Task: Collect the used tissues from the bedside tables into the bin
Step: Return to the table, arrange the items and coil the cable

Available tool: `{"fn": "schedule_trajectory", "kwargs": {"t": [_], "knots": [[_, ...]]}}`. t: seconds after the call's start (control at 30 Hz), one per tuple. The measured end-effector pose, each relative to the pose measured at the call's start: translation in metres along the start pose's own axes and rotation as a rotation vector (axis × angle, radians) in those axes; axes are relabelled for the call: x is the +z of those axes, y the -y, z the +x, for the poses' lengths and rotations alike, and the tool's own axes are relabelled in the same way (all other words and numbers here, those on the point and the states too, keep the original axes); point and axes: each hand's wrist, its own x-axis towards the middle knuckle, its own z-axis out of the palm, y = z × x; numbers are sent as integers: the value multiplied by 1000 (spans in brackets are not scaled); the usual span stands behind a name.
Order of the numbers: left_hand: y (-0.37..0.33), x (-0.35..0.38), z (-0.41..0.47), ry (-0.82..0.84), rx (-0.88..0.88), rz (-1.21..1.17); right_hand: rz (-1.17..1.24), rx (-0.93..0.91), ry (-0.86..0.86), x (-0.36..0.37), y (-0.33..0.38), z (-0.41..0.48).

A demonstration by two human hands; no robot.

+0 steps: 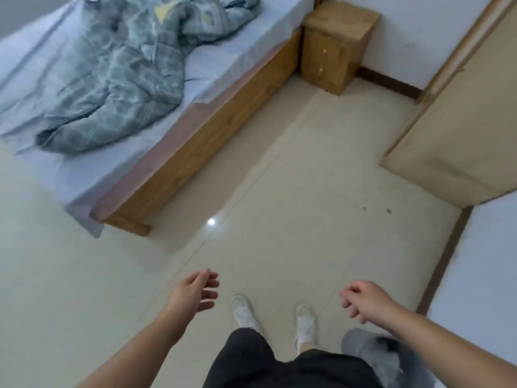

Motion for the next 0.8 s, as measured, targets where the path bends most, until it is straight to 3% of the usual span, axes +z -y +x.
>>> {"fn": "schedule_trajectory", "kwargs": {"t": [0.33, 0.57, 0.8], "knots": [[213, -99, -92, -446, -269, -493, -461, -199, 241, 122, 141, -9], [313, -141, -125, -490, -380, -668, -765, -292, 294, 230, 197, -26], [312, -210, -79, -484, -396, -665, -794, -288, 297, 286, 254, -7]]}}
